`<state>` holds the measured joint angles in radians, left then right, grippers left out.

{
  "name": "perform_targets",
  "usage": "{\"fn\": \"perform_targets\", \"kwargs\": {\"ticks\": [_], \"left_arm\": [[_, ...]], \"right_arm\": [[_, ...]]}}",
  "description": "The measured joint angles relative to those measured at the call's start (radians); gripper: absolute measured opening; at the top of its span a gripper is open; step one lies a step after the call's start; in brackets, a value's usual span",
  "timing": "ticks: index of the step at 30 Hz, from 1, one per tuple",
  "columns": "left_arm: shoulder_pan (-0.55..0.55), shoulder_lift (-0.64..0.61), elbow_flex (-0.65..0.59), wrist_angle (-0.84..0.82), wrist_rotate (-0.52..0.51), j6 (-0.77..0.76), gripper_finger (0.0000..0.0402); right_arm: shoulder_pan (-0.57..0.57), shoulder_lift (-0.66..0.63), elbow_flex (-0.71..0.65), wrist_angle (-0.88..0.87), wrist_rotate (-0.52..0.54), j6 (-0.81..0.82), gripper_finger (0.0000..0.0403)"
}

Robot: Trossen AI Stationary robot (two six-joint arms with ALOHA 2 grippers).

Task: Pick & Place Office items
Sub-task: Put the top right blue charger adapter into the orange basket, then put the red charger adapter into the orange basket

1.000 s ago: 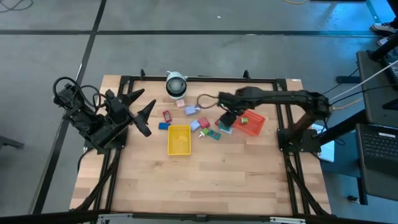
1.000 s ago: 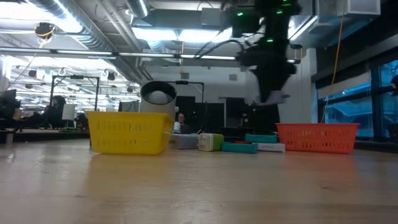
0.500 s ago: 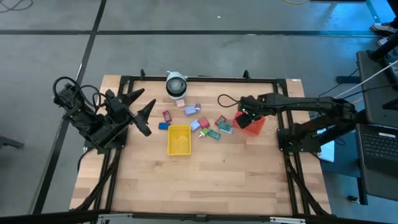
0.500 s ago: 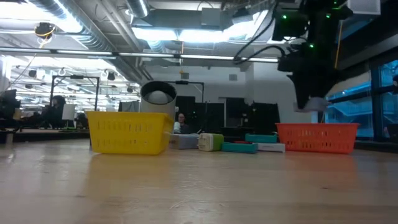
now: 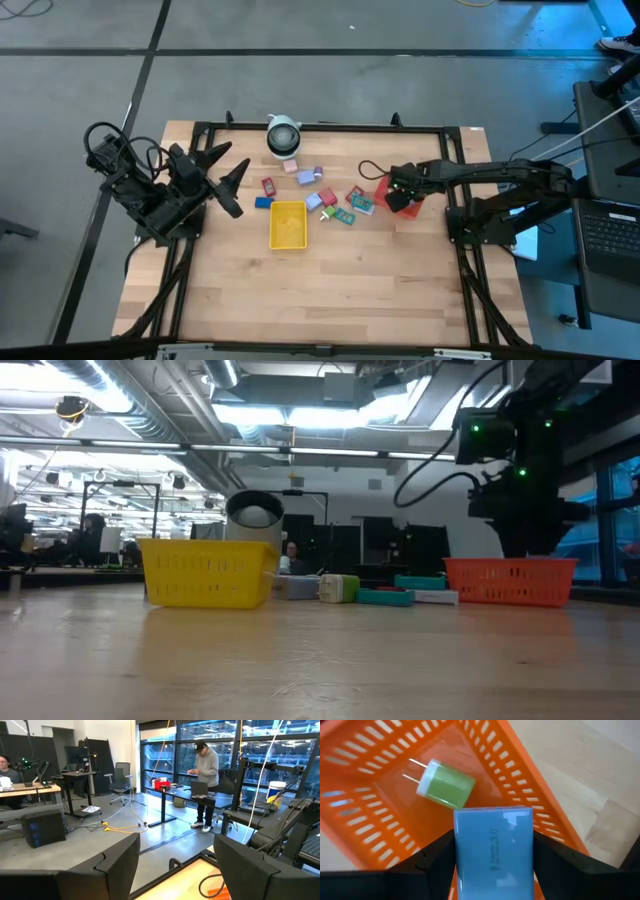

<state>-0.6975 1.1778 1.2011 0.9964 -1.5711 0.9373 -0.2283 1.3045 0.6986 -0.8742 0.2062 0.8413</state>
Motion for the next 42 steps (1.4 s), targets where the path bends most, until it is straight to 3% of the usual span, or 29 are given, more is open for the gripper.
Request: {"fn": "perform_targets", "kwargs": {"ticks": [21, 34, 42], "left_arm": [[0.0, 0.0, 0.0, 0.003, 0.0, 0.0, 0.0251], [0.0, 0.0, 0.0, 0.015, 0.0, 0.0, 0.0251], [0.0, 0.0, 0.0, 0.018, 0.0, 0.0, 0.0251]], "right_arm": [[0.0, 0.0, -0.008, 0.008, 0.032, 0.05, 0.0232], [0.0, 0.0, -0.008, -0.002, 0.04, 0.113, 0.0293], [0.035, 0.0, 0.05, 0.15, 0.082, 0.082, 0.0299]]}}
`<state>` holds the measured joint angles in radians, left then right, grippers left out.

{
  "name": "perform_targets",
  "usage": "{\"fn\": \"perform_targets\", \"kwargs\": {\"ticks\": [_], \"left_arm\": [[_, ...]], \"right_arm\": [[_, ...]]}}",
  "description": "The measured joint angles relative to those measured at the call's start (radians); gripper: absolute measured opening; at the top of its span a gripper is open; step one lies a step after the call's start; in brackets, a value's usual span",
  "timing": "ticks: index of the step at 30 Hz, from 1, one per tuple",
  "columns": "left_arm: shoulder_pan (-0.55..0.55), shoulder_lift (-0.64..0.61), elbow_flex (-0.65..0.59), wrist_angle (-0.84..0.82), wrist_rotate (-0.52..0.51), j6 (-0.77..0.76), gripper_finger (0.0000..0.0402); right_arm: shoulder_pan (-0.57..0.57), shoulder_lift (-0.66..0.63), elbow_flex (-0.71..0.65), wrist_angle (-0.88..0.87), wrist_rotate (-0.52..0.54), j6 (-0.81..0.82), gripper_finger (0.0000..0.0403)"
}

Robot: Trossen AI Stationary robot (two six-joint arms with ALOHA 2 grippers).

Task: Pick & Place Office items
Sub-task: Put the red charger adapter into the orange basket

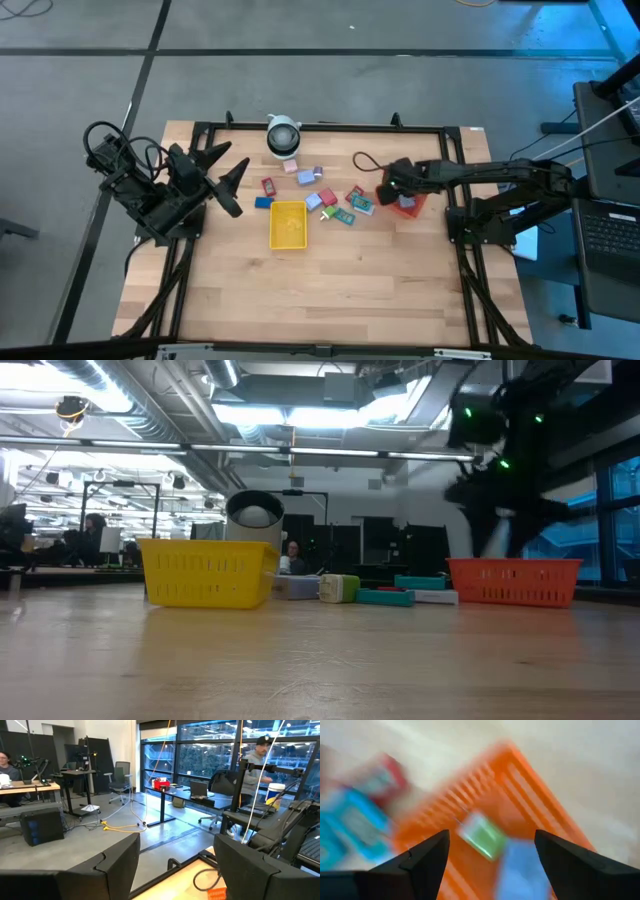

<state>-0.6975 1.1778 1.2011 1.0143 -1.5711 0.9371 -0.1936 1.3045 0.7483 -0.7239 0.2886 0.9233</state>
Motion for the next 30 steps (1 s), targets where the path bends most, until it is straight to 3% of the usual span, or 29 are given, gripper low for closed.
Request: {"fn": "perform_targets", "kwargs": {"ticks": [3, 6, 10, 12, 17, 21, 25, 30], "left_arm": [[0.0, 0.0, 0.0, 0.0, 0.0, 0.0, 0.0251], [0.01, 0.0, 0.0, 0.0, 0.0, 0.0, 0.0251], [0.026, 0.0, 0.0, -0.001, 0.0, 0.009, 0.0251], [0.033, 0.0, 0.0, -0.013, 0.0, 0.009, 0.0251], [0.034, 0.0, 0.0, -0.05, 0.0, 0.016, 0.0251], [0.024, 0.0, 0.0, -0.049, 0.0, 0.016, 0.0251], [0.011, 0.0, 0.0, -0.049, 0.0, 0.01, 0.0251], [0.01, 0.002, 0.0, -0.045, 0.0, -0.001, 0.0251]], "right_arm": [[0.022, 0.0, 0.071, 0.096, 0.087, -0.064, 0.0299], [0.045, 0.0, 0.133, 0.3, 0.129, -0.189, 0.0299], [0.064, 0.039, 0.206, 0.588, 0.048, -0.389, 0.03], [0.065, 0.097, 0.271, 0.574, -0.023, -0.521, 0.03], [0.084, 0.279, 0.435, 0.319, -0.182, -0.842, 0.03], [0.108, 0.412, 0.534, 0.125, -0.186, -1.007, 0.03], [0.105, 0.499, 0.588, 0.041, -0.173, -0.967, 0.03], [0.075, 0.559, 0.638, 0.038, -0.227, -0.606, 0.03]]}}
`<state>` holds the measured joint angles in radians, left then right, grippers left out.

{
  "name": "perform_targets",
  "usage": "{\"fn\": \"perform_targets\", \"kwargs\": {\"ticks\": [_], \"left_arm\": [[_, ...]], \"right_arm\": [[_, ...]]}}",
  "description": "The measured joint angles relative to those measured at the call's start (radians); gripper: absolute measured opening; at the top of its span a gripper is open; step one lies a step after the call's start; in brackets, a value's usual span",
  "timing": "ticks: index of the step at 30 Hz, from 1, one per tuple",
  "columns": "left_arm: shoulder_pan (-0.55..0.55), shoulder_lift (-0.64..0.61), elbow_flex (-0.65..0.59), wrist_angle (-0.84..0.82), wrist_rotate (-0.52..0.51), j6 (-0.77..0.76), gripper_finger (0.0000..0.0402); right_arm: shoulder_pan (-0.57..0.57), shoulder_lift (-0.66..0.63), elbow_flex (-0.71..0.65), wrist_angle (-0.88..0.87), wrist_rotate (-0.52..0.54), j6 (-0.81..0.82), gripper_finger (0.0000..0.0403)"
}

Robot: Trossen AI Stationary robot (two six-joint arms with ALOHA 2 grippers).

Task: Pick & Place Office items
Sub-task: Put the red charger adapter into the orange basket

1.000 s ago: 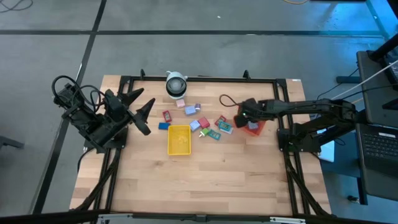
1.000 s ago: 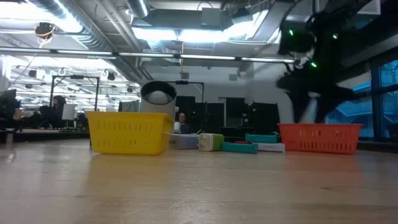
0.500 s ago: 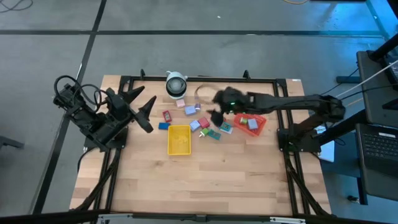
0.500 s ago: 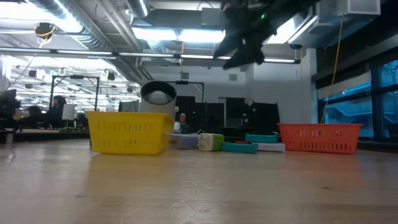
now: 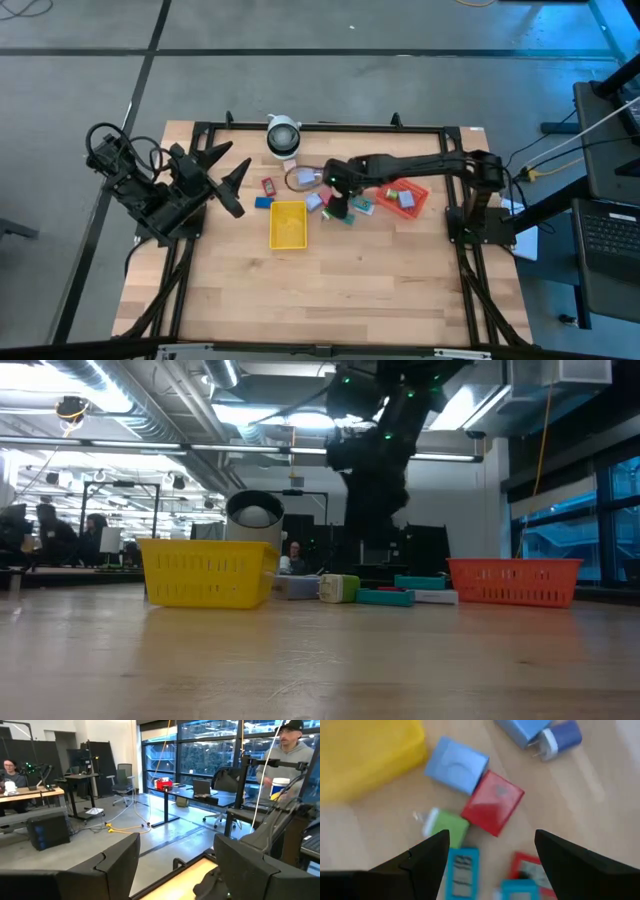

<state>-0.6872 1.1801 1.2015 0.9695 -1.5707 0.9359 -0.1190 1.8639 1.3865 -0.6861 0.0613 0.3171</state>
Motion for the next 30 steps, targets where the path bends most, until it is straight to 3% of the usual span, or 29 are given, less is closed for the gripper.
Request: {"fn": "perform_targets", "kwargs": {"ticks": [3, 11, 30], "left_arm": [[0.0, 0.002, 0.0, 0.0, 0.0, -0.006, 0.0251], [0.0, 0.002, 0.0, 0.0, 0.0, -0.006, 0.0251], [0.0, 0.002, 0.0, 0.004, 0.0, -0.006, 0.0251]], "right_arm": [[-0.01, 0.015, 0.021, 0.005, -0.01, 0.12, 0.03], [0.006, 0.083, 0.026, -0.021, 0.004, 0.245, 0.03], [0.008, 0.172, 0.026, 0.065, -0.014, 0.305, 0.03]]}}
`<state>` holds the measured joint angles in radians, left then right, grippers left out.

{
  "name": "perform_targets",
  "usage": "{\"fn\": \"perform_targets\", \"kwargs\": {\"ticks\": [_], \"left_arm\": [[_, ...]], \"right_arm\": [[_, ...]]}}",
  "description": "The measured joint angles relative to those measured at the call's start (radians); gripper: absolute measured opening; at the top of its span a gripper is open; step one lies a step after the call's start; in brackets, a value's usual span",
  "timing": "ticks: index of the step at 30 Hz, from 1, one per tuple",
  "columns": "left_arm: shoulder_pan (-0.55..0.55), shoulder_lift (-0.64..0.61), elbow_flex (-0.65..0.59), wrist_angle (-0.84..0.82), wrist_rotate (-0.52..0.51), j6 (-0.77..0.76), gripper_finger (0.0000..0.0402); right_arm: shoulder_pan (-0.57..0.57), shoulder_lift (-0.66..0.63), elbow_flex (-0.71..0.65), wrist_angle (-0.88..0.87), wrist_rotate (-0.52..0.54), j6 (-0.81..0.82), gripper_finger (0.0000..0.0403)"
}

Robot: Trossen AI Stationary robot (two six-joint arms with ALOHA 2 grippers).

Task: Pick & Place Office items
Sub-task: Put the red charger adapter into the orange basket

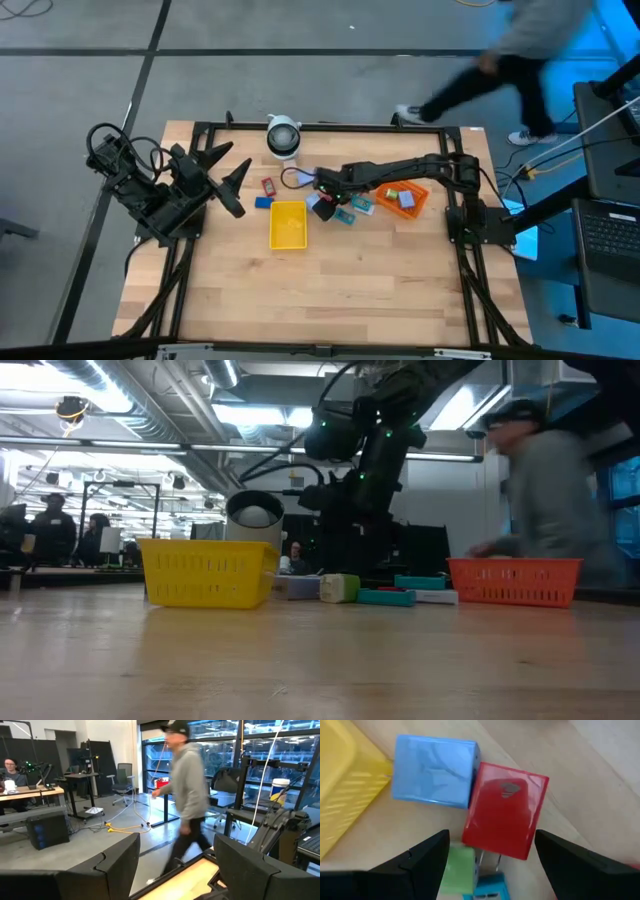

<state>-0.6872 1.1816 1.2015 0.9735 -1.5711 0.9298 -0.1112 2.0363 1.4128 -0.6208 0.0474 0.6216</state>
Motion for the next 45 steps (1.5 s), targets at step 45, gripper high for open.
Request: {"fn": "perform_targets", "kwargs": {"ticks": [45], "left_arm": [[0.003, -0.002, 0.0, 0.048, 0.0, 0.0, 0.0251]], "right_arm": [[-0.046, 0.058, 0.002, 0.016, 0.04, 0.02, 0.0223]]}}
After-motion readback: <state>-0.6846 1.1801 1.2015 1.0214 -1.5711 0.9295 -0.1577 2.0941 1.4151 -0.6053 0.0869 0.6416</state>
